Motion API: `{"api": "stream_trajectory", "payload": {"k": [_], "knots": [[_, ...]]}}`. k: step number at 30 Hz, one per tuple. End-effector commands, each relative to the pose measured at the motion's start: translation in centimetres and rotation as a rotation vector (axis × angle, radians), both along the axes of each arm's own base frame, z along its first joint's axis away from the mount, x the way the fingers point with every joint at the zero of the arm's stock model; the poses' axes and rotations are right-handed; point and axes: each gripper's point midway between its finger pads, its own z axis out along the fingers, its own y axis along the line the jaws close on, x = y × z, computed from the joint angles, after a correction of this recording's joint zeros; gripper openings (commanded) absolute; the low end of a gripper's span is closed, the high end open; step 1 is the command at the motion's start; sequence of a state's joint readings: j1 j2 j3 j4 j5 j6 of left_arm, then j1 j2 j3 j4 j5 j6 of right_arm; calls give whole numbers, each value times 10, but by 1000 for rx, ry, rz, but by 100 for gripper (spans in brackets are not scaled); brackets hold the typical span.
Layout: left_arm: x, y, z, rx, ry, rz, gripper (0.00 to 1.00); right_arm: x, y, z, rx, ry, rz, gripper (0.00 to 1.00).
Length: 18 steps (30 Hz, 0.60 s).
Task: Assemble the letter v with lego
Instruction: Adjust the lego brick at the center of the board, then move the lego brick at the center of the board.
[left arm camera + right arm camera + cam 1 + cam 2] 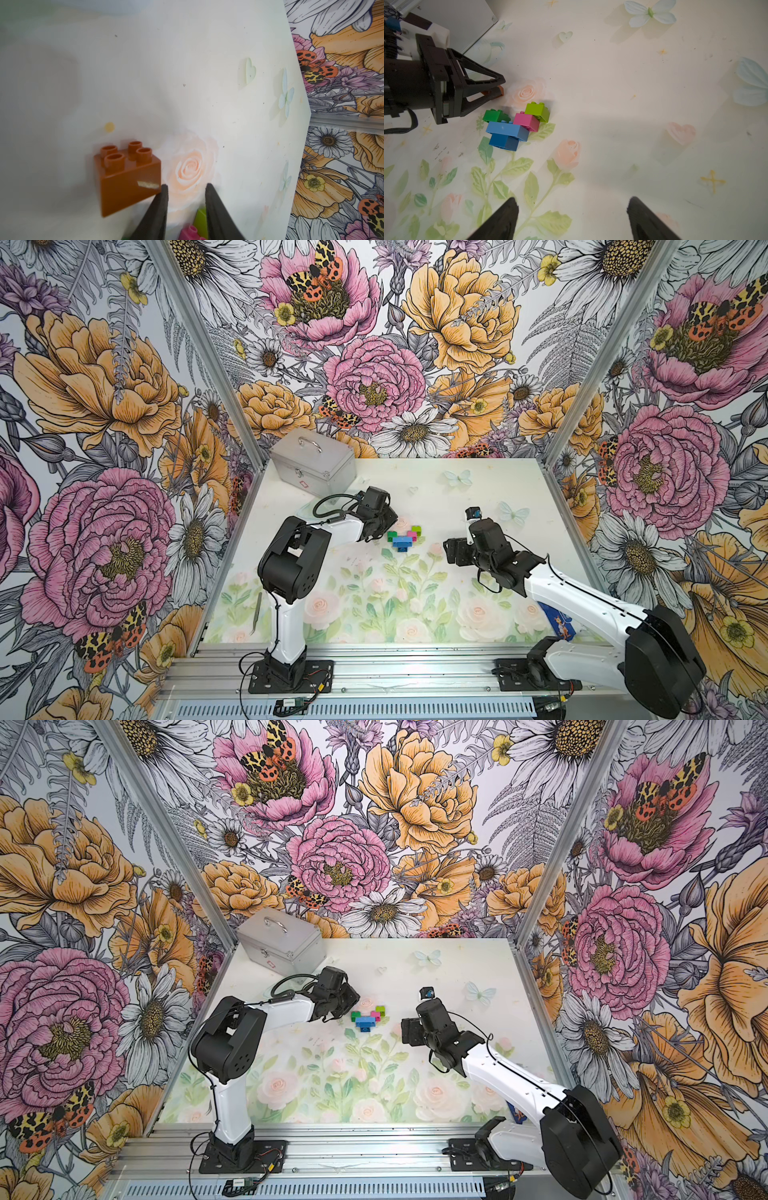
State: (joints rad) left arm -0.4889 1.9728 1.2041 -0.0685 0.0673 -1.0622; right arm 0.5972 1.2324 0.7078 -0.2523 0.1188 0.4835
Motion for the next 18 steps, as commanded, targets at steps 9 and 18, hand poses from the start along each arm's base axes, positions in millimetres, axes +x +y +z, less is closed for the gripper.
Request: {"api": "stream_trajectory", "payload": {"k": [9,18], "knots": [[-32,14,51,57,-80,-90,43,0,72,-35,-7,132,55,80],[-49,75,53,159,-59,-58,45,31,89,-68,-53,198,-2,74]]}}
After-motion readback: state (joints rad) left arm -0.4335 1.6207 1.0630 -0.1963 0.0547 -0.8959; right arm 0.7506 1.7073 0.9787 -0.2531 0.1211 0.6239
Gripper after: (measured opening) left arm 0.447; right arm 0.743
